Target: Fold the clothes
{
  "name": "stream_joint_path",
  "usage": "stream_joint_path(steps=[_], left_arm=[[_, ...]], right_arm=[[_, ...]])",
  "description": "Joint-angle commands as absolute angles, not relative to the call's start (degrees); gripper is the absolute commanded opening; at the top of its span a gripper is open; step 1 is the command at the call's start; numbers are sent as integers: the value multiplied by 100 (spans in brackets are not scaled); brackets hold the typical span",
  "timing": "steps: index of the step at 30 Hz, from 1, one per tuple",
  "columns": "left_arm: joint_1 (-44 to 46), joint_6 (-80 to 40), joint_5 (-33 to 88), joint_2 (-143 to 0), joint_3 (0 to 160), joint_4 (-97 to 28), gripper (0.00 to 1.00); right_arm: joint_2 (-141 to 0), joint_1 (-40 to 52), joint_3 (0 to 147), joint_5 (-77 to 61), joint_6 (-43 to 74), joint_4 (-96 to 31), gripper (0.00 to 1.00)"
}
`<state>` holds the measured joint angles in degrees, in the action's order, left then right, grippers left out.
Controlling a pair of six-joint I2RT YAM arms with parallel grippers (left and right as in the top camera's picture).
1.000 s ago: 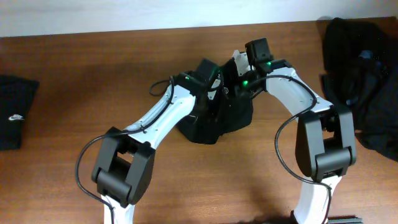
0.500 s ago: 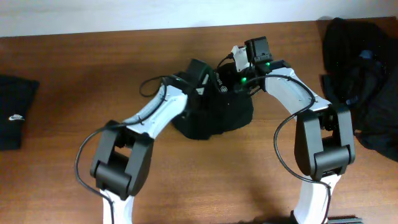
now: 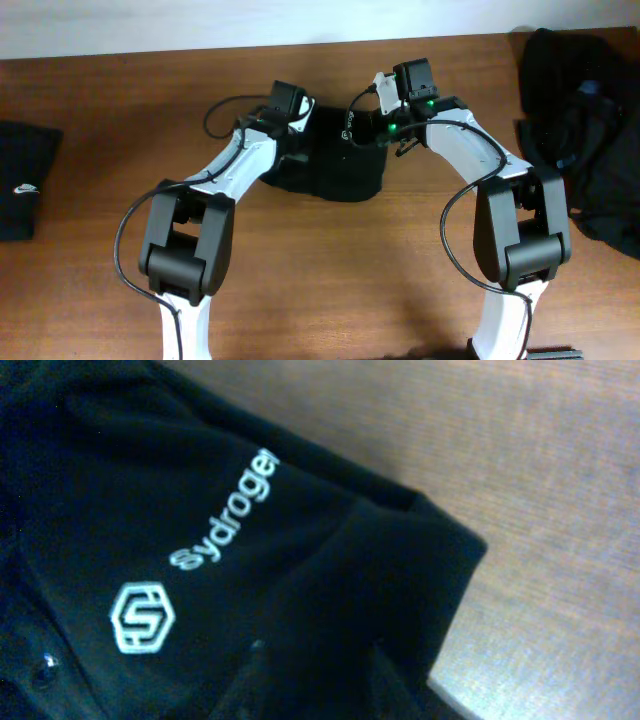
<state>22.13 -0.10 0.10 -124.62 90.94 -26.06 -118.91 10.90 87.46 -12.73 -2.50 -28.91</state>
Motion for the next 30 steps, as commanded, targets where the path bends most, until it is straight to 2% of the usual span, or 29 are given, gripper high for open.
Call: stream_joint_path(steps=[1, 8, 9, 10, 11, 13, 15, 18, 20, 25, 30], left_arm=[[2123, 554, -628, -12567, 9579, -2547, 5], [2112, 386, -626, -12564, 11552, -3879, 41], [2123, 169, -622, -12564, 11830, -4213, 41], [2132, -139, -574, -12564, 12114, -4646, 40], [2132, -434, -460, -12564, 12344, -5107, 37], [2132, -840, -152, -12564, 12547, -5924, 23], [2132, -1114, 191, -12571, 12545, -6643, 11], [2139, -1155, 784, -12661, 12331, -7349, 0], [2161, -1151, 1186, -12676, 11985, -7454, 0], [2187, -1153, 1273, -12678, 11314, -7236, 0], [2187, -1153, 1542, -12678, 10975, -7089, 0]], right_arm=[[-11780, 1074, 8744, -1249, -246, -2985, 55], [-11008, 1085, 8884, -1352, -246, -3457, 62], [-10890, 1085, 8884, -1354, -246, -3531, 62], [-10796, 1085, 8884, -1354, -246, -3621, 59], [-10739, 1085, 8884, -1356, -244, -3710, 51], [-10720, 1085, 8884, -1476, -246, -3905, 31], [-10807, 1094, 8877, -1643, -246, -4073, 19], [-11015, 1157, 8875, -1741, -248, -4163, 11], [-11172, 1199, 8873, -1743, -246, -4119, 8], [-11504, 1284, 8873, -1743, -272, -3981, 4], [-11789, 1323, 8873, -1758, -259, -3656, 4]])
